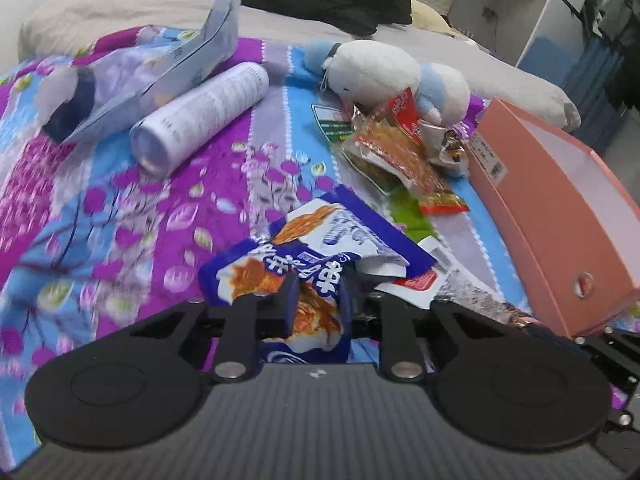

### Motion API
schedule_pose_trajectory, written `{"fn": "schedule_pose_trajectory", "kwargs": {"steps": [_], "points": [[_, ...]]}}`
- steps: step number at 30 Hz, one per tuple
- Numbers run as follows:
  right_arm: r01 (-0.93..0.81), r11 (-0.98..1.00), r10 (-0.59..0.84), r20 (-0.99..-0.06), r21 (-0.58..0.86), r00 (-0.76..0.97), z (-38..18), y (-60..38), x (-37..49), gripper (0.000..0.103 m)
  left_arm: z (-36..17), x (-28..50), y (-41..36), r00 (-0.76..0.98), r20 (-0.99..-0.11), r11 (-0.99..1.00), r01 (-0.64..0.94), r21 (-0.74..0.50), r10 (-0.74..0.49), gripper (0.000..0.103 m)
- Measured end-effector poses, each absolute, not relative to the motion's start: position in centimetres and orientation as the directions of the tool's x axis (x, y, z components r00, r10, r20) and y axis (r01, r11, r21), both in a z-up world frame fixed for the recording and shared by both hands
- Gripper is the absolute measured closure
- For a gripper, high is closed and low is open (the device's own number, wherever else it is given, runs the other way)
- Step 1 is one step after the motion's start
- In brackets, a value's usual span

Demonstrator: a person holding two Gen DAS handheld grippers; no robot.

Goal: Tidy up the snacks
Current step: 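Lift the blue bag with the left tool while the right tool lifts its packet, then carry the blue bag with the left tool while the right tool carries the shrimp packet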

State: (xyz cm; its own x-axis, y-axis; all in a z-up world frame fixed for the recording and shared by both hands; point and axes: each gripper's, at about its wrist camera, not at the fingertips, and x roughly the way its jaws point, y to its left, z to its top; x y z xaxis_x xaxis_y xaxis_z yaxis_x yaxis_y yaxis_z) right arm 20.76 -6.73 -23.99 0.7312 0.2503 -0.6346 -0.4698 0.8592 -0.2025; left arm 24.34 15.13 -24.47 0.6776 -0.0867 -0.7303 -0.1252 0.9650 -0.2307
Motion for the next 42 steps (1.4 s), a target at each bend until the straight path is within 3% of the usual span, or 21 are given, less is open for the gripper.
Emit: {"fn": "schedule_pose_trajectory", "kwargs": {"steps": [4, 17, 23, 26, 27, 28, 31, 33, 42], "points": [[-0.482, 0.855, 0.262, -0.644, -0.190, 0.718, -23.7, -7.5, 19.2, 0.088, -23.4, 21.5, 14.7, 0.680, -0.727, 0.952, -0.151, -0.267, -0.096, 0.086], [-0.535, 0.842, 0.346, -0.682, -0.078, 0.644, -24.4, -10.3, 15.7, 0.087, -23.5, 16.2, 10.7, 0.597, -0.792, 0.952, -0.153, -0.266, -0.125, 0.086], [-0.537, 0.843, 0.401, -0.701, 0.030, 0.590, -24.8, -11.7, 16.8, 0.076, -23.3, 16.4, 10.7, 0.575, -0.805, 0.958, -0.121, -0.262, -0.147, 0.085], [-0.548, 0.835, 0.428, -0.687, 0.053, 0.587, -24.2, -12.3, 17.2, 0.064, -22.8, 16.8, 10.7, 0.568, -0.807, 0.969, -0.067, -0.239, -0.159, 0.060], [-0.553, 0.832, 0.438, -0.680, 0.057, 0.589, -24.1, -12.4, 17.4, 0.052, -22.7, 17.1, 10.7, 0.565, -0.809, 0.972, -0.050, -0.227, -0.160, 0.045], [-0.554, 0.830, 0.443, -0.674, 0.060, 0.591, -24.0, -12.6, 17.5, 0.040, -22.6, 17.4, 10.7, 0.560, -0.813, 0.977, -0.024, -0.211, -0.162, 0.038], [-0.550, 0.832, 0.451, -0.675, 0.079, 0.585, -24.2, -12.9, 18.3, 0.023, -22.3, 18.0, 10.4, 0.548, -0.819, 0.984, 0.066, -0.164, -0.173, 0.026], [-0.556, 0.828, 0.445, -0.690, 0.075, 0.571, -24.6, -12.9, 18.9, 0.018, -22.4, 18.4, 10.1, 0.534, -0.827, 0.984, 0.128, -0.126, -0.176, 0.016], [-0.606, 0.793, 0.444, -0.739, 0.063, 0.506, -25.6, -12.9, 21.2, 0.016, -24.6, 20.2, 9.7, 0.478, -0.865, 0.956, 0.294, -0.004, -0.151, 0.013]]}}
